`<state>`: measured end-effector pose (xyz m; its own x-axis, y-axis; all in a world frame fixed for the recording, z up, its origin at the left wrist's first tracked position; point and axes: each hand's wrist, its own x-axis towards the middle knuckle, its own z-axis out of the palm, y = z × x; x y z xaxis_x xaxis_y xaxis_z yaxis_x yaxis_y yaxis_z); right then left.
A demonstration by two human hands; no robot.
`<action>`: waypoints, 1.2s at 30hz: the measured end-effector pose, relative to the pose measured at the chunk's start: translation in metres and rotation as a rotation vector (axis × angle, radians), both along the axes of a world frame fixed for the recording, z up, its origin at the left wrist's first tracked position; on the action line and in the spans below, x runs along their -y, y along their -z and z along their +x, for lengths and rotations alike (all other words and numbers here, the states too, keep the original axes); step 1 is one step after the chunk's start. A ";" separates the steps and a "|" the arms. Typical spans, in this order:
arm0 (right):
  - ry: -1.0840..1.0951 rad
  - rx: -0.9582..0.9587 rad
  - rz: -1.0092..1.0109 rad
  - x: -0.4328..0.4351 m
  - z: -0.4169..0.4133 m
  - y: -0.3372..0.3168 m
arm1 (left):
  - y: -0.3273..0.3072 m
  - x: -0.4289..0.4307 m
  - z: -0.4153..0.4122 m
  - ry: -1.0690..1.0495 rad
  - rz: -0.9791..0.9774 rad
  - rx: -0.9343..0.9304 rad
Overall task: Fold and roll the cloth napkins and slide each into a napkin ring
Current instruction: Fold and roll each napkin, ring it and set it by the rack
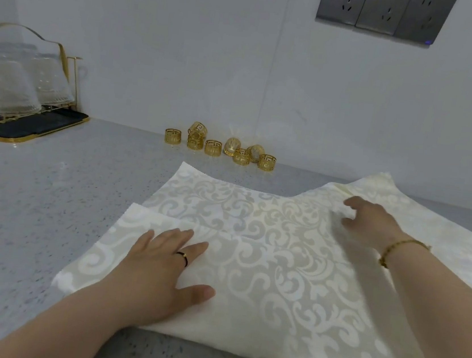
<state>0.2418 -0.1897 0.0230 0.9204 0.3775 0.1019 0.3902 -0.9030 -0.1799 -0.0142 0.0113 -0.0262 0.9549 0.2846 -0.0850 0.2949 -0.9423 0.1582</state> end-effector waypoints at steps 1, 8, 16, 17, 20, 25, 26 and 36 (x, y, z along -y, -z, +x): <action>-0.038 0.011 -0.050 -0.011 0.002 0.003 | 0.001 -0.001 0.001 -0.015 -0.001 -0.005; 0.032 0.007 -0.090 -0.038 0.027 0.023 | 0.004 -0.006 0.003 -0.015 0.009 -0.028; 0.055 0.187 -0.229 -0.037 0.032 0.016 | 0.004 -0.008 0.001 -0.004 0.017 -0.019; 0.059 0.257 -0.222 -0.035 0.029 0.012 | 0.004 -0.008 -0.001 -0.002 0.017 -0.019; 0.037 0.350 -0.163 -0.031 0.017 -0.003 | 0.003 -0.008 -0.002 0.011 0.012 -0.004; -0.125 0.333 0.089 -0.022 -0.015 -0.034 | 0.001 -0.005 -0.003 0.009 -0.033 0.023; -0.181 0.342 0.122 -0.019 -0.025 -0.038 | 0.001 -0.005 -0.003 0.013 -0.032 0.027; -0.668 0.670 0.183 0.058 -0.140 -0.020 | -0.009 -0.002 -0.012 -0.047 0.178 0.637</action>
